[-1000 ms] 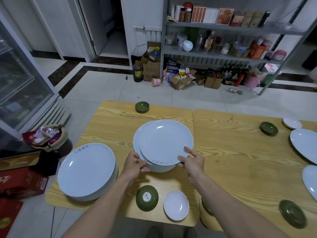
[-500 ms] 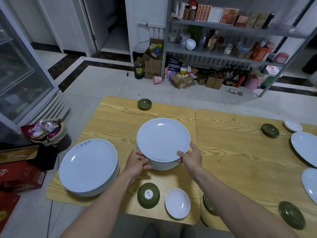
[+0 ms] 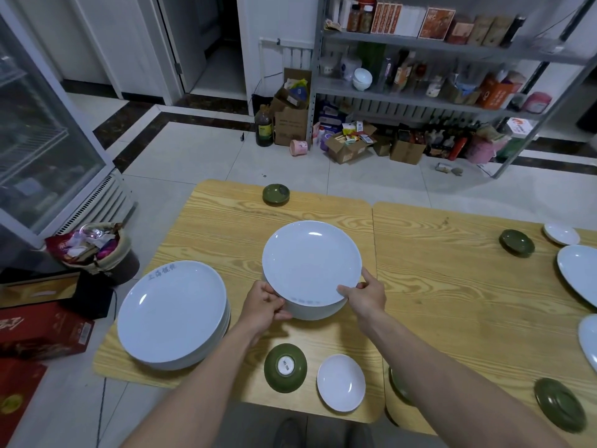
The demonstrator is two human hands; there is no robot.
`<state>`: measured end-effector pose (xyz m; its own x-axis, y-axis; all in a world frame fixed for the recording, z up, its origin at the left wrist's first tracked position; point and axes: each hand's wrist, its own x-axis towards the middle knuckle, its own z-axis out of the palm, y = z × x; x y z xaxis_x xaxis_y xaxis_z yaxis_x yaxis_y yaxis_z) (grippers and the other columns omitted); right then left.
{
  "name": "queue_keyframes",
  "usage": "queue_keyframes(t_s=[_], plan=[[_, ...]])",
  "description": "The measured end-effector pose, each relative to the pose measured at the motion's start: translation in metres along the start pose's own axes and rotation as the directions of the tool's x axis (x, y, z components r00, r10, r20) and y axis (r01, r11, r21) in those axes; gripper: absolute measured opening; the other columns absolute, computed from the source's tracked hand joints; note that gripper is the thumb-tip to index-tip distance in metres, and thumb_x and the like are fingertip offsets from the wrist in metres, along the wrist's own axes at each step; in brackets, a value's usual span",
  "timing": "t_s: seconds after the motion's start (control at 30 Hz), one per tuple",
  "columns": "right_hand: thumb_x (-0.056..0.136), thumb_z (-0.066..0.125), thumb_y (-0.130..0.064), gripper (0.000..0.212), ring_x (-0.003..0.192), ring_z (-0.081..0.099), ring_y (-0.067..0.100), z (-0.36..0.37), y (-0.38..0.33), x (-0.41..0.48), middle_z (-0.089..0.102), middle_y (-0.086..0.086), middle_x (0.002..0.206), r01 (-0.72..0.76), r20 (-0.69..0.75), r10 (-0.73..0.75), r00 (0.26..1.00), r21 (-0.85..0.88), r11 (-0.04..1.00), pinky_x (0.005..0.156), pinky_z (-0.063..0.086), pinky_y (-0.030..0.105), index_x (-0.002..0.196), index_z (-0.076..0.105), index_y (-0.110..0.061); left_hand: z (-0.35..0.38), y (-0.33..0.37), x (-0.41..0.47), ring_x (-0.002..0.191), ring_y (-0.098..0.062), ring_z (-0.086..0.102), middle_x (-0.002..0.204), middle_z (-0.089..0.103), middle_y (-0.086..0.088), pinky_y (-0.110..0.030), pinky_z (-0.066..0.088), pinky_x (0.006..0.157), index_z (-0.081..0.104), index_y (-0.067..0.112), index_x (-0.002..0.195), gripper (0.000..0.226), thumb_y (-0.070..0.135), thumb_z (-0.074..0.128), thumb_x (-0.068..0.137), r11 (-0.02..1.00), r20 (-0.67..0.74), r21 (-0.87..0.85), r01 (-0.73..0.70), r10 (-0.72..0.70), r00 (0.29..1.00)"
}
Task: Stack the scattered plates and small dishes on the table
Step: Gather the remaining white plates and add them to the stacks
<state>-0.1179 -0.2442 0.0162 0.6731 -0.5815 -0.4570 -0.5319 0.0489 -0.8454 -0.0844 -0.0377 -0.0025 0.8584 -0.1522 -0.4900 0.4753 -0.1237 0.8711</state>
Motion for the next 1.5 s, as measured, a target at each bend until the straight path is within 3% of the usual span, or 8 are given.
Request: queue_keyframes(t_s=[0.2, 0.3, 0.4, 0.53, 0.63, 0.7, 1.0, 1.5], plan=[[0.078, 0.075, -0.003, 0.073, 0.077, 0.054, 0.016, -0.006, -0.002, 0.004, 0.048, 0.001, 0.080, 0.014, 0.032, -0.011, 0.999, -0.073, 0.997, 0.078, 0.044, 0.029, 0.145, 0.049, -0.017, -0.006, 0.003, -0.005, 0.066, -0.026, 0.069, 0.082, 0.062, -0.011, -0.035, 0.058, 0.067, 0.052, 0.006, 0.100, 0.012, 0.003, 0.061, 0.093, 0.995, -0.057, 0.097, 0.003, 0.002, 0.998], [0.088, 0.069, -0.017, 0.058, 0.096, 0.054, 0.022, -0.014, -0.006, -0.006, 0.055, 0.006, 0.101, 0.185, 0.050, -0.178, 0.983, -0.327, 0.927, 0.084, 0.045, 0.034, 0.142, 0.049, -0.014, -0.012, 0.011, -0.009, 0.073, -0.024, 0.062, 0.080, 0.063, -0.008, -0.030, 0.047, 0.063, 0.057, 0.013, 0.087, 0.006, 0.011, 0.057, 0.092, 0.911, -0.174, 0.399, -0.106, 0.189, 0.966], [0.096, 0.057, -0.038, 0.063, 0.130, 0.043, 0.025, -0.026, -0.010, -0.010, 0.046, 0.008, 0.139, 0.392, 0.210, -0.345, 0.915, -0.667, 0.634, 0.100, 0.039, 0.037, 0.151, 0.034, -0.020, -0.011, 0.025, -0.013, 0.089, -0.021, 0.057, 0.089, 0.064, 0.003, -0.036, 0.047, 0.071, 0.061, 0.018, 0.092, 0.011, 0.022, 0.052, 0.094, 0.620, -0.058, 0.748, -0.237, 0.417, 0.907], [0.099, 0.044, -0.051, 0.067, 0.145, 0.026, 0.026, -0.043, -0.020, -0.010, 0.025, 0.009, 0.160, 0.516, 0.435, -0.337, 0.835, -0.832, 0.203, 0.117, 0.020, 0.040, 0.156, 0.025, -0.022, 0.013, 0.044, -0.016, 0.133, -0.022, 0.041, 0.143, 0.051, 0.001, -0.034, 0.036, 0.104, 0.056, 0.020, 0.134, 0.040, 0.036, 0.049, 0.098, 0.247, 0.202, 0.907, -0.340, 0.453, 0.868], [0.099, 0.038, -0.054, 0.069, 0.150, 0.015, 0.025, -0.062, -0.025, -0.014, 0.018, 0.010, 0.163, 0.526, 0.485, -0.305, 0.820, -0.848, 0.064, 0.120, 0.010, 0.048, 0.157, 0.017, -0.023, 0.042, 0.054, -0.023, 0.148, -0.023, 0.018, 0.163, 0.019, 0.001, -0.039, 0.023, 0.115, 0.037, 0.027, 0.148, 0.052, 0.043, 0.044, 0.100, 0.099, 0.318, 0.921, -0.377, 0.369, 0.873], [0.099, 0.037, -0.057, 0.073, 0.151, 0.012, 0.027, -0.083, -0.026, -0.017, 0.014, 0.010, 0.164, 0.511, 0.484, -0.286, 0.827, -0.859, 0.025, 0.121, 0.008, 0.052, 0.158, 0.012, -0.023, 0.066, 0.060, -0.032, 0.150, -0.024, 0.010, 0.165, 0.009, 0.002, -0.042, 0.017, 0.117, 0.030, 0.029, 0.151, 0.054, 0.044, 0.041, 0.100, 0.055, 0.354, 0.917, -0.394, 0.342, 0.871], [0.097, 0.035, -0.064, 0.080, 0.152, 0.008, 0.032, -0.247, -0.002, -0.036, 0.008, 0.011, 0.165, 0.395, 0.361, -0.333, 0.871, -0.918, 0.038, 0.120, 0.008, 0.054, 0.159, 0.007, -0.022, 0.217, 0.066, -0.094, 0.151, -0.025, 0.011, 0.165, 0.010, -0.002, -0.044, 0.018, 0.119, 0.027, 0.027, 0.152, 0.058, 0.046, 0.042, 0.099, -0.085, 0.488, 0.863, -0.498, 0.392, 0.780], [0.098, 0.034, -0.063, 0.079, 0.152, 0.001, 0.030, -0.533, 0.101, -0.049, 0.000, 0.010, 0.166, 0.160, 0.080, -0.276, 0.958, -0.946, 0.282, 0.121, 0.004, 0.052, 0.159, 0.001, -0.024, 0.510, 0.018, -0.204, 0.147, -0.026, 0.023, 0.163, 0.019, -0.004, -0.043, 0.021, 0.118, 0.029, 0.026, 0.152, 0.060, 0.043, 0.045, 0.097, -0.110, 0.674, 0.722, -0.684, 0.336, 0.658]])
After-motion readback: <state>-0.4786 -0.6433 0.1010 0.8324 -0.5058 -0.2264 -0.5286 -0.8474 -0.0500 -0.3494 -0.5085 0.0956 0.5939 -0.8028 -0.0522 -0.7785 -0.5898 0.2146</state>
